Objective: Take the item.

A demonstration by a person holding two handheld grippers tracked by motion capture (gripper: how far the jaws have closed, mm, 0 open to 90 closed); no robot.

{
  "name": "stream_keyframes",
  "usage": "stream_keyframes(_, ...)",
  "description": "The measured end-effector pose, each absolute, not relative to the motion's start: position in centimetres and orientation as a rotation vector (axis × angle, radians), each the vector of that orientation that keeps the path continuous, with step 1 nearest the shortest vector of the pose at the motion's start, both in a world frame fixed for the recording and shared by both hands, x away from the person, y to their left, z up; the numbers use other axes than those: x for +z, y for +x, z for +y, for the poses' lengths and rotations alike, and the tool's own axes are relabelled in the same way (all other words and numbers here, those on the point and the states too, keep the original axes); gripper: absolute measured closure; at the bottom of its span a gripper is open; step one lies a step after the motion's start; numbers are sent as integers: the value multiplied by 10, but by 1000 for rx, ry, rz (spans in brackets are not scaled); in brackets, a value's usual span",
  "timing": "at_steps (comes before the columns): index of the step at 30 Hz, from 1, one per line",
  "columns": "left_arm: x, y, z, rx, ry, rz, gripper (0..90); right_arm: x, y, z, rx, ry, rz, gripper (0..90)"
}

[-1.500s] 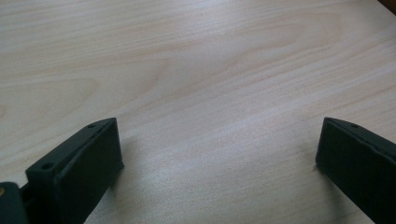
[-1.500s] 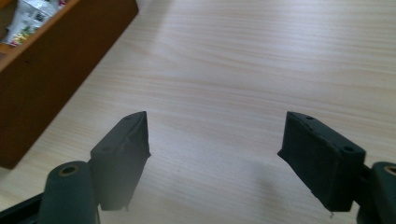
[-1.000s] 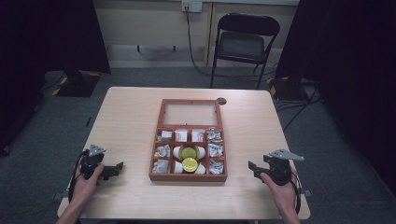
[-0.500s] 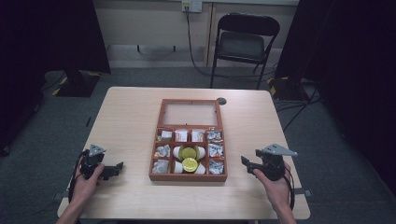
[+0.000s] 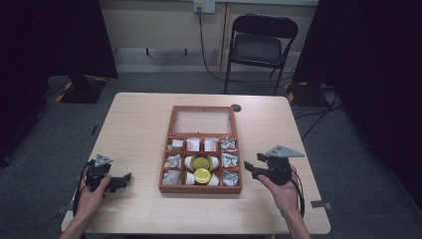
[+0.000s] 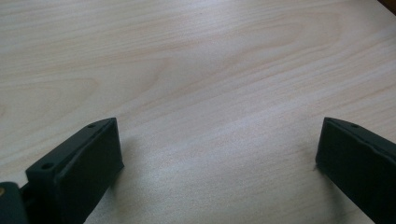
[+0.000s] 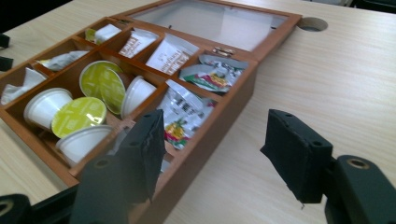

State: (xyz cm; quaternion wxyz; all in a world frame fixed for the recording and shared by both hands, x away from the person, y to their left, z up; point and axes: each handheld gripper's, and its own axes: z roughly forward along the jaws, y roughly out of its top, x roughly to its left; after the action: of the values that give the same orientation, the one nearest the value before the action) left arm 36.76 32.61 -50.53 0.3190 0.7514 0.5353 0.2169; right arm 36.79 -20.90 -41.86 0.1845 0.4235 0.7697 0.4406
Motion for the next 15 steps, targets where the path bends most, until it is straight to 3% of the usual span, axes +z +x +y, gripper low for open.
stream_keyframes(15,-505,368,326,571,1976,1408,0,-412,379,-180,1308,1113,2226,360)
